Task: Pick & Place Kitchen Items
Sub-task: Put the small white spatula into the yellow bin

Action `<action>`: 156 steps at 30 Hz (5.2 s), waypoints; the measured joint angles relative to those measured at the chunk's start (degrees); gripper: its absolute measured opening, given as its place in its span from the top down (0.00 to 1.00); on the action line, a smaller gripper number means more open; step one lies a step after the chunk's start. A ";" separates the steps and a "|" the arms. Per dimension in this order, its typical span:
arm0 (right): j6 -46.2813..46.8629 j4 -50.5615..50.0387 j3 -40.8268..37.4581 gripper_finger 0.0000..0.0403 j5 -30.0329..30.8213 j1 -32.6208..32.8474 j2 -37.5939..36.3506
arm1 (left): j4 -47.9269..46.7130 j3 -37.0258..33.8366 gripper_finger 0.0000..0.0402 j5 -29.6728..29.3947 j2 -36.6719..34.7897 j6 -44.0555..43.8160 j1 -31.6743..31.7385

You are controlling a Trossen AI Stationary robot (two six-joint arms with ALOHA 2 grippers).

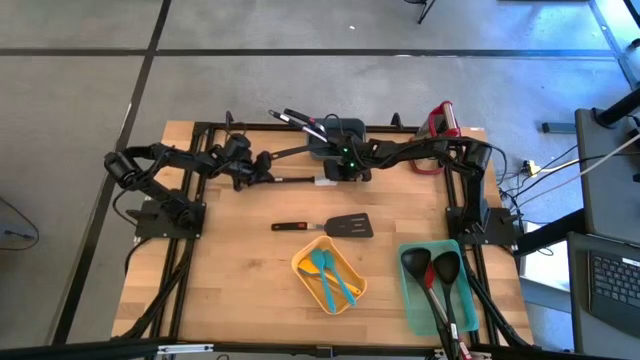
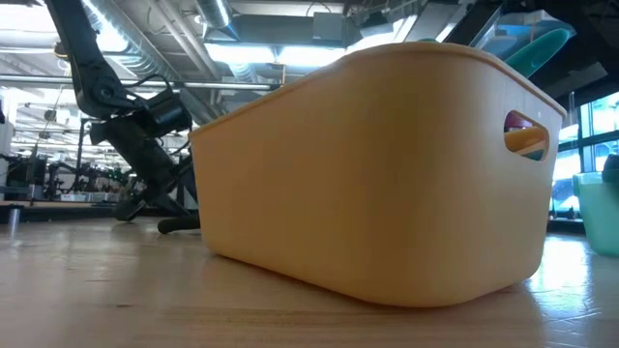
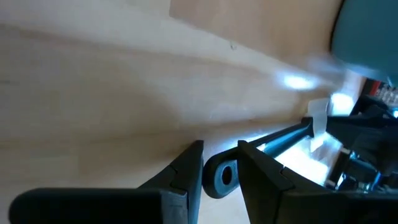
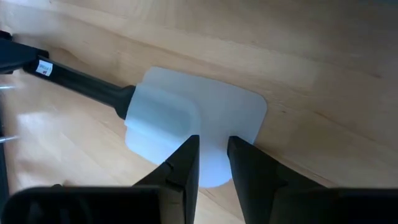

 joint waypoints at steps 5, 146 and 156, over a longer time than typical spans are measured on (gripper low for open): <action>-0.18 -0.23 0.00 0.76 -0.02 -0.01 -0.02 | -0.10 0.01 0.78 2.72 -0.04 -0.04 -0.21; 18.21 51.95 8.48 0.61 58.54 41.48 -8.63 | 28.69 10.92 0.96 -98.07 -23.80 11.19 -84.14; 17.98 45.17 12.22 0.61 57.72 39.31 -8.61 | 28.64 11.22 0.96 -97.89 -23.26 11.25 -84.14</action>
